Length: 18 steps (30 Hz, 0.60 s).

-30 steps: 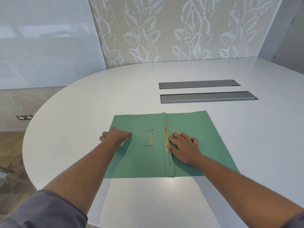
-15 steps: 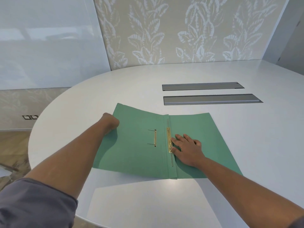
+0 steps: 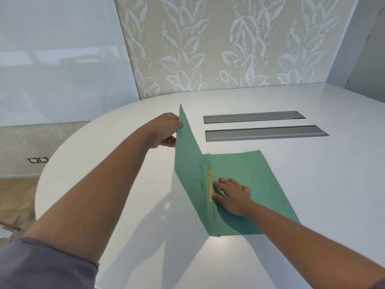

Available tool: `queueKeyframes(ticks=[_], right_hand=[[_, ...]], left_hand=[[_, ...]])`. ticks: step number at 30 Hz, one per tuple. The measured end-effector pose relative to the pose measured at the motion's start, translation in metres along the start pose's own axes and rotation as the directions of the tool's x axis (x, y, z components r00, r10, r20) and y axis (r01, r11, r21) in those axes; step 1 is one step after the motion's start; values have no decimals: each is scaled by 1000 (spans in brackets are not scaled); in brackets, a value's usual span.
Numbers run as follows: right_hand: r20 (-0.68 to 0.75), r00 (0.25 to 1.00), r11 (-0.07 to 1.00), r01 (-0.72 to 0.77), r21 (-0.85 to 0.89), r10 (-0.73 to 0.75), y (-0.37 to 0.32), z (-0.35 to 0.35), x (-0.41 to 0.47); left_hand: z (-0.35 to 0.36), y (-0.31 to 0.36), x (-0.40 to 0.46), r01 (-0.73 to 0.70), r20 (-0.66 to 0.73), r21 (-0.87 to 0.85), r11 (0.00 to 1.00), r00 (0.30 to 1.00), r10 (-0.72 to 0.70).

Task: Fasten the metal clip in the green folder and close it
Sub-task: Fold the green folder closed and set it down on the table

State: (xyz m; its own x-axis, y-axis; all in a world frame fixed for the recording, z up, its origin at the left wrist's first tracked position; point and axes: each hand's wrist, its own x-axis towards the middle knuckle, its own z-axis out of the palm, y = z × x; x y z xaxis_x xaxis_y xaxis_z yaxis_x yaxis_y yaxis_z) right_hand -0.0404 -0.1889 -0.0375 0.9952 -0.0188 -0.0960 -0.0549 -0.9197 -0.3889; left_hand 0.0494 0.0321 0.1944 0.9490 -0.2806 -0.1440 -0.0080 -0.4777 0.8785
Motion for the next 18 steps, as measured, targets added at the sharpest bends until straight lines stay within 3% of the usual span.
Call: queueKeyframes(ticks=[2,3,5,7,9,14,18], right_hand=[[-28,999,984,-27,178,33,0,-6,-2],[-43,997,935,-38,352,57,2,-11,-3],[-65,992,686,-27,727,108,7,-24,-7],[-51,978,439,-43,898,201,12,-43,-11],[-21,965,288,-58,956,263,19,-62,-14],[26,970,79,-46,996,242,39,-93,-18],[134,990,-280,-138,950,-36,55,-111,-37]], left_hand=[[15,4,-1,-9,24,-63,998,1000,10],[23,6,-2,-12,42,-83,996,999,15],[40,7,-2,-14,80,-92,996,997,22],[58,6,-1,-18,102,-75,997,994,25],[76,2,1,-19,108,-55,998,994,25],[118,-19,10,-57,106,3,998,993,56],[146,-43,20,-94,134,164,982,988,73]])
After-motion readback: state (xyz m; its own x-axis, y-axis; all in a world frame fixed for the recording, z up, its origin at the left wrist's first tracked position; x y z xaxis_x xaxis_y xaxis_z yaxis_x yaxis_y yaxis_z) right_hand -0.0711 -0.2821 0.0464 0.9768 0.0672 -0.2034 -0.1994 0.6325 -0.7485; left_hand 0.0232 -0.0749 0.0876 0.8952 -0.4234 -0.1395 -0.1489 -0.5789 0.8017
